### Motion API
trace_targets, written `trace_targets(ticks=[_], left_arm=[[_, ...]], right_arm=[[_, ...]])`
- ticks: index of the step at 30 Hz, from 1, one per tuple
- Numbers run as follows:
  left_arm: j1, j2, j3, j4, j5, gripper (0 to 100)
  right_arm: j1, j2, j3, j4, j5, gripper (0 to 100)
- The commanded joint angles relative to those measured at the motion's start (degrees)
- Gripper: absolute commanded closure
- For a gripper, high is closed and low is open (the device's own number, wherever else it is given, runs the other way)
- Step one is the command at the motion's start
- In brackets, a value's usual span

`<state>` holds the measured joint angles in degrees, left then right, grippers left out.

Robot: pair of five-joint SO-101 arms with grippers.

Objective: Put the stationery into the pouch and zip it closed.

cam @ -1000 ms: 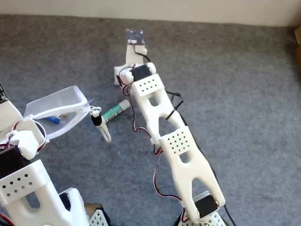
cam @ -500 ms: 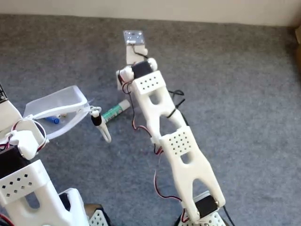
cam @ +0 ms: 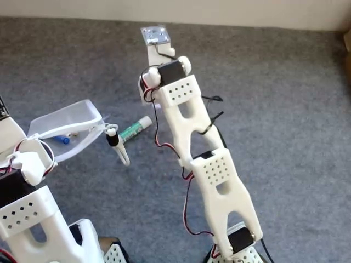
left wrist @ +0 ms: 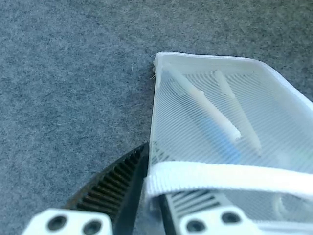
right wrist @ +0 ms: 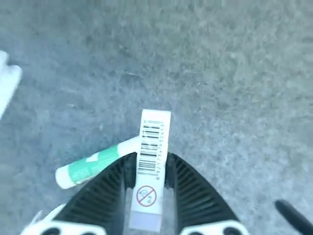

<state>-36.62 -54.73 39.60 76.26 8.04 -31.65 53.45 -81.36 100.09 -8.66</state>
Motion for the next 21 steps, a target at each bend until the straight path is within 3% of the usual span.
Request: trace_targets(ticks=[1,10,21], left_arm=[[1.3,0.0,0.1,-1.1,0.4,100],[1.3,0.0,0.1,-1.1,0.4,100],[1.4,0.0,0.2,-1.1,0.4,100]], right_arm=[[-1.0,-8.5,0.4,1.2,0.9,99.5],[-2.2,-25.7,24.0,1.1,1.1,99.5],[-1.4,-35.9,40.6,0.8,1.8,99.5]])
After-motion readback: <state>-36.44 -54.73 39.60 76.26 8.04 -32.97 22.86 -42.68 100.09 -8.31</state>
